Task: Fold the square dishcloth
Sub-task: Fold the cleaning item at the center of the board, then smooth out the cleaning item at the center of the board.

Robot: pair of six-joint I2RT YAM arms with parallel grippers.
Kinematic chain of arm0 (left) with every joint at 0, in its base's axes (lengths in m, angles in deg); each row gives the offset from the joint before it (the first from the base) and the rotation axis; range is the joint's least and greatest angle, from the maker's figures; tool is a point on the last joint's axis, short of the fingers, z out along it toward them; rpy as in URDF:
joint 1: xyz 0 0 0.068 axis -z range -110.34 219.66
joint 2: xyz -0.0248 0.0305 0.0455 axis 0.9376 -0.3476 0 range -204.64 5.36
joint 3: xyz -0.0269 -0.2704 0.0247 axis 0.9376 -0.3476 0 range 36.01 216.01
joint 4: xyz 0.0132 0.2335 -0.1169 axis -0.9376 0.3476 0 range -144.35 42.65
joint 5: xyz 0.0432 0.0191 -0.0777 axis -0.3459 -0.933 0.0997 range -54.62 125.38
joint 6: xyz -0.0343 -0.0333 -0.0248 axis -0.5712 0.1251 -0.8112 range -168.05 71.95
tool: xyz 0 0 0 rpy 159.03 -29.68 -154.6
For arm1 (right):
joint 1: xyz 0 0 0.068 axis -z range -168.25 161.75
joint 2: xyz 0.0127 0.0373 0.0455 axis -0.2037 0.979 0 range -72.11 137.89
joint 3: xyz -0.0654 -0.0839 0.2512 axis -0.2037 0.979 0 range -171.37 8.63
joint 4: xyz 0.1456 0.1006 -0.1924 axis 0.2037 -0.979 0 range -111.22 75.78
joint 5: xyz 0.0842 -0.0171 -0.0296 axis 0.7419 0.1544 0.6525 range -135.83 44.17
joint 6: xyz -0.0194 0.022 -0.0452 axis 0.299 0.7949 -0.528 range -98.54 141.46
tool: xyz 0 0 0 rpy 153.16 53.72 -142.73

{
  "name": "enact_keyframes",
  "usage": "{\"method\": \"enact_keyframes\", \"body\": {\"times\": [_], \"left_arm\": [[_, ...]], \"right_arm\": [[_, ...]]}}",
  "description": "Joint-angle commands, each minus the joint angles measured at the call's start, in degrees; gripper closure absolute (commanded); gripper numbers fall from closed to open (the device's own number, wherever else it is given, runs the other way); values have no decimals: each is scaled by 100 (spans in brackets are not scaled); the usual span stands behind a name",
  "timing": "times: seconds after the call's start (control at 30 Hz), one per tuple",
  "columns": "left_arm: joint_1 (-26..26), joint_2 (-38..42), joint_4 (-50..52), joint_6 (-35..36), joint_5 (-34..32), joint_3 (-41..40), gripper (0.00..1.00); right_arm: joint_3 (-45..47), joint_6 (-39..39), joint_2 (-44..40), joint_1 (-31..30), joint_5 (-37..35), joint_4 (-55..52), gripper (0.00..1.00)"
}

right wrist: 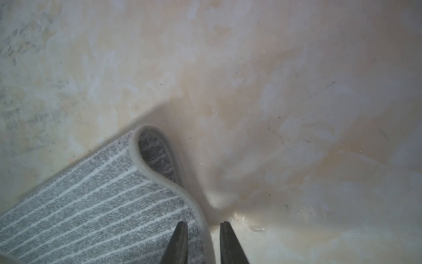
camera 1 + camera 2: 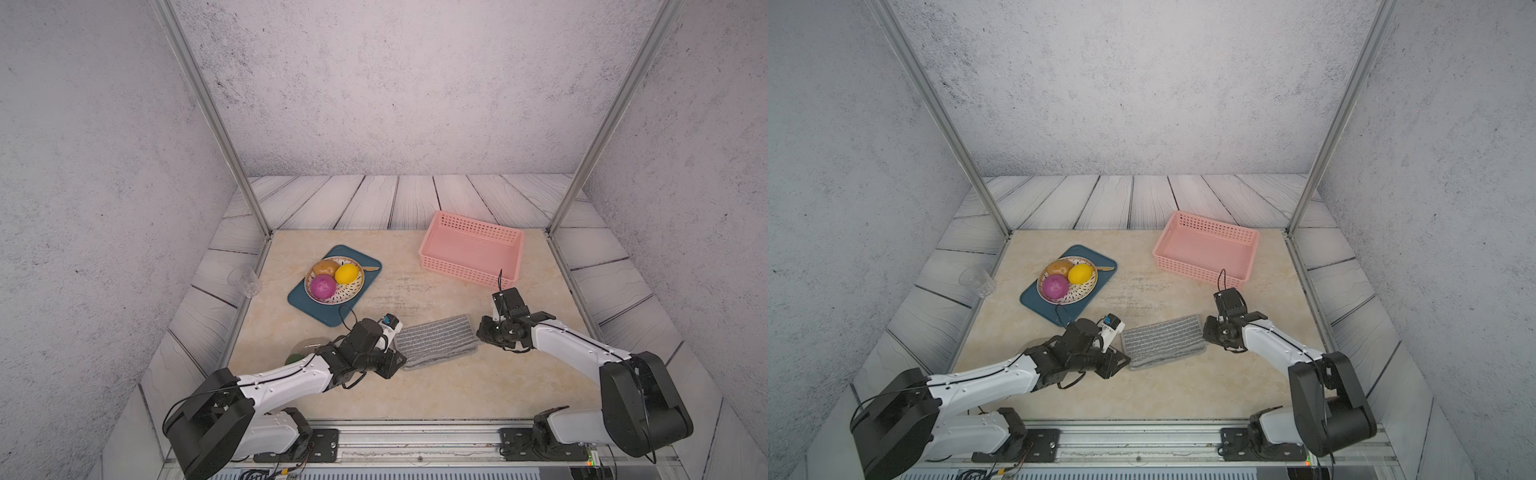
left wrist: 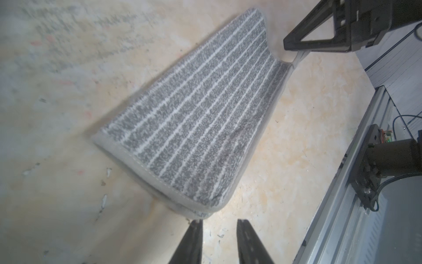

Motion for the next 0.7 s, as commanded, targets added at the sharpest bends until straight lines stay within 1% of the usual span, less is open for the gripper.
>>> {"method": "enact_keyframes", "body": {"times": [0.0, 0.07, 0.2, 0.33, 0.47, 0.67], "left_arm": [[30, 98, 457, 105, -219, 464, 68], [30, 5, 496, 124, -131, 627, 69], [66, -302, 219, 72, 211, 748, 70], [208, -734, 257, 209, 320, 976, 70], [334, -1194, 404, 316, 333, 1229, 71], [356, -1662, 751, 144, 132, 1338, 73]], "right_arm": [[70, 24, -159, 6, -128, -157, 74], [75, 31, -164, 0, -125, -158, 73], [66, 47, -179, 6, -150, -176, 72], [67, 74, -237, 6, -222, -245, 71], [100, 64, -300, 8, -230, -261, 72], [278, 115, -381, 2, -60, -205, 73]]}}
